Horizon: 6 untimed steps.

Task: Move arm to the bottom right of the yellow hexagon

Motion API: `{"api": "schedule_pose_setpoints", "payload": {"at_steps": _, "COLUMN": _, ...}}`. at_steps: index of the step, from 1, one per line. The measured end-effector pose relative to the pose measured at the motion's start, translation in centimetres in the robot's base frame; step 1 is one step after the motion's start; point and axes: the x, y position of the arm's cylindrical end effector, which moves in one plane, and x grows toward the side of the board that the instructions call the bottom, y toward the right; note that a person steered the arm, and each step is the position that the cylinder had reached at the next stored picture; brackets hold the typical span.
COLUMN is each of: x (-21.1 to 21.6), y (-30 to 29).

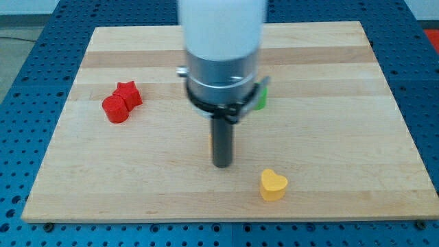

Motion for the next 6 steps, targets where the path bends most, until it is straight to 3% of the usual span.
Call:
{"api": "schedule_pose_setpoints", "payload": {"at_steps": 2, "x": -4.7, "y": -0.3}}
{"api": "schedule_pose_setpoints", "payload": {"at_steps": 4, "x": -6.4, "y": -1.1}}
{"api": "schedule_pose_setpoints", "payload": {"at_steps": 5, "x": -2.3, "y": -1.8}}
{"api": "schedule_pose_setpoints", "payload": {"at_steps": 6, "x": -2.9, "y": 4.0}}
